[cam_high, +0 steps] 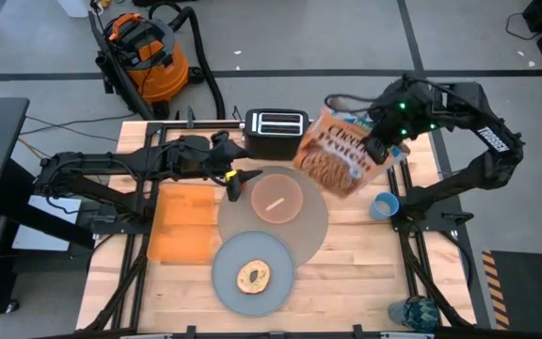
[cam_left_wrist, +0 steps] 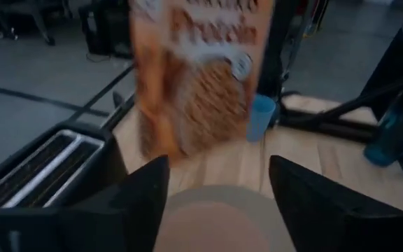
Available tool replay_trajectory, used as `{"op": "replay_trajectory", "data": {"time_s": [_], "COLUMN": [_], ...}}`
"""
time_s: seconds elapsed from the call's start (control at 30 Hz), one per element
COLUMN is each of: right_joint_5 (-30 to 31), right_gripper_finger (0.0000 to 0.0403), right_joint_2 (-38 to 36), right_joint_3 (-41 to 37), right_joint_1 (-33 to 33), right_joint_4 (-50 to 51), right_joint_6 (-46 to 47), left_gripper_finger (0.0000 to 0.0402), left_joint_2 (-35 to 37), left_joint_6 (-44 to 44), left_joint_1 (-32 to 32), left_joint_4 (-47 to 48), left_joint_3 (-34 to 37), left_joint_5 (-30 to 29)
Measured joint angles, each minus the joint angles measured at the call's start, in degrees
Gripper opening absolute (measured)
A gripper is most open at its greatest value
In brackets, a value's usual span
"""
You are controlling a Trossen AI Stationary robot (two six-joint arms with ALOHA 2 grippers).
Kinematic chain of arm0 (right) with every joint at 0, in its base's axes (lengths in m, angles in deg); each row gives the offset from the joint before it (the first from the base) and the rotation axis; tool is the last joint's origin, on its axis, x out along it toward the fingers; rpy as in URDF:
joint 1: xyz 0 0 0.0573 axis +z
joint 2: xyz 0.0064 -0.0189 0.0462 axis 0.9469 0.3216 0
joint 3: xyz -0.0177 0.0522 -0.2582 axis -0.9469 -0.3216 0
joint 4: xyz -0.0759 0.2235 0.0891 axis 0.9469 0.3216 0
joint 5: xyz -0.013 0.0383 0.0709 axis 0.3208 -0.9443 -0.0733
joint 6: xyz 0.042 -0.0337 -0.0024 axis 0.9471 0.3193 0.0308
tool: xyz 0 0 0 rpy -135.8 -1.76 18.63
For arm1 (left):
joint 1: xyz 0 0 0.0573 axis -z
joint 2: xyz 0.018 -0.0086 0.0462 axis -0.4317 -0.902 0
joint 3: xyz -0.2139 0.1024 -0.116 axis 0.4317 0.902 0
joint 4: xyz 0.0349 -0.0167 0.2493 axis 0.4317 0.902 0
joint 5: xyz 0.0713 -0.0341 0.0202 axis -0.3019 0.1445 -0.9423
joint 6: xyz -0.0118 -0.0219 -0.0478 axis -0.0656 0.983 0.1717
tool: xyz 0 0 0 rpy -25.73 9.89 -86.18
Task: Arrange a breakfast setting
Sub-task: Pour the cereal into the peach bowl
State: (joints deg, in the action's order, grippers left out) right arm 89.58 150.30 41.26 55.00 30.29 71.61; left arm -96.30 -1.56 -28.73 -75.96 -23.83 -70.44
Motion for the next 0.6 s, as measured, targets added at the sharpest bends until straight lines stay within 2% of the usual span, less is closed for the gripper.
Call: {"op": "replay_trajectory", "data": {"time_s": [0.1,0.23,0.33,0.47,0.6], "right_joint_5": [-1.2,-2.4,-3.4,-6.0,-6.3], "right_gripper_finger": [0.0007,0.0007,0.0007,0.0007,0.0008], "right_joint_2": [0.0,0.4,1.3,2.4,3.3], "right_joint_3": [0.0,0.0,0.0,0.0,0.0], "right_joint_1": [3.1,8.0,11.5,15.1,16.6], "right_joint_4": [-0.1,0.1,-0.1,-0.1,-0.1], "right_joint_6": [1.2,0.7,-0.5,0.1,1.1], "left_gripper_finger": [0.0277,0.0281,0.0281,0.0281,0.0281], "left_joint_2": [-1.0,-4.4,-7.8,-11.0,-13.0], "left_joint_6": [-0.6,-0.4,-0.1,4.8,5.6], "left_joint_1": [0.0,0.2,0.9,-0.1,-0.2], "left_joint_4": [-4.0,-11.1,-15.6,-18.9,-23.2], "left_joint_3": [0.0,0.0,0.0,-0.1,0.0], "left_joint_5": [3.2,8.8,9.1,9.3,13.2]}}
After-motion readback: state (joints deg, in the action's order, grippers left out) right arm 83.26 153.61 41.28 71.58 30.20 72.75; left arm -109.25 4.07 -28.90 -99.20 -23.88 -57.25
